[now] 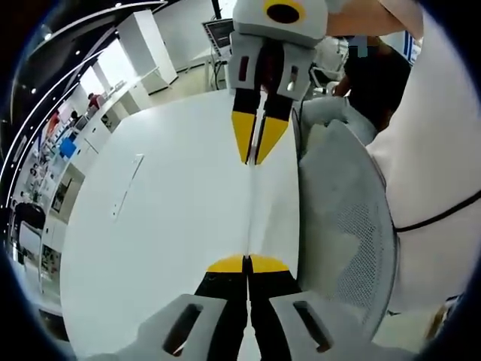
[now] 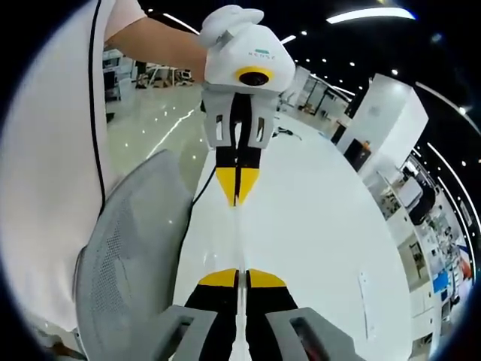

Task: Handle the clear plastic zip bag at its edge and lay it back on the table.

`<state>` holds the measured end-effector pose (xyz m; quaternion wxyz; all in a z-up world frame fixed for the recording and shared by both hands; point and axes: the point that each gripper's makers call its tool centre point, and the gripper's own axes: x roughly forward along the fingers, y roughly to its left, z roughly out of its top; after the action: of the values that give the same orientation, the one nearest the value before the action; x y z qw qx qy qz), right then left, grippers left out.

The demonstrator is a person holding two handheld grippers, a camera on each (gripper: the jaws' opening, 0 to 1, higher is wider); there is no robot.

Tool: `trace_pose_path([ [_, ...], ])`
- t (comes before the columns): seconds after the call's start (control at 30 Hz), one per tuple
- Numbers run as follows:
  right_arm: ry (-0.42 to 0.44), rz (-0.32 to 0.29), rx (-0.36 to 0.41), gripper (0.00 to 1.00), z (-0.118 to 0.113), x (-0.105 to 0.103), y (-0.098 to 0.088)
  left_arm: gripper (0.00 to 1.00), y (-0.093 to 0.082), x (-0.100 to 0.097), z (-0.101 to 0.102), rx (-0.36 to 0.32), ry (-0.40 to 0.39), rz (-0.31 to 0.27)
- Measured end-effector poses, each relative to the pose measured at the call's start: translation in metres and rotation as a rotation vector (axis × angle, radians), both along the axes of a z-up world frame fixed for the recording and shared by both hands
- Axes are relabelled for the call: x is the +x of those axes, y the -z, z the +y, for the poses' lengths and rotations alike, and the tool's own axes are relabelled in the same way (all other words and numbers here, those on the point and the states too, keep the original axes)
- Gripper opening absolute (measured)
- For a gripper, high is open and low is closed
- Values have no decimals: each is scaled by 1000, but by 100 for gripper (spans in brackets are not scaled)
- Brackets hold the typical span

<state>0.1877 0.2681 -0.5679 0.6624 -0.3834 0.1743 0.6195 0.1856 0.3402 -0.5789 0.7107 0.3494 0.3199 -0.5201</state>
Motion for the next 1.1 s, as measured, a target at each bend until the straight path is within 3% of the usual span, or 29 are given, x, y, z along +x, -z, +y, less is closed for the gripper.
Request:
trace_pose_path([
  [1.1, 11, -8, -12, 0, -12, 5, -1, 0, -2, -1, 8, -11, -27, 2],
])
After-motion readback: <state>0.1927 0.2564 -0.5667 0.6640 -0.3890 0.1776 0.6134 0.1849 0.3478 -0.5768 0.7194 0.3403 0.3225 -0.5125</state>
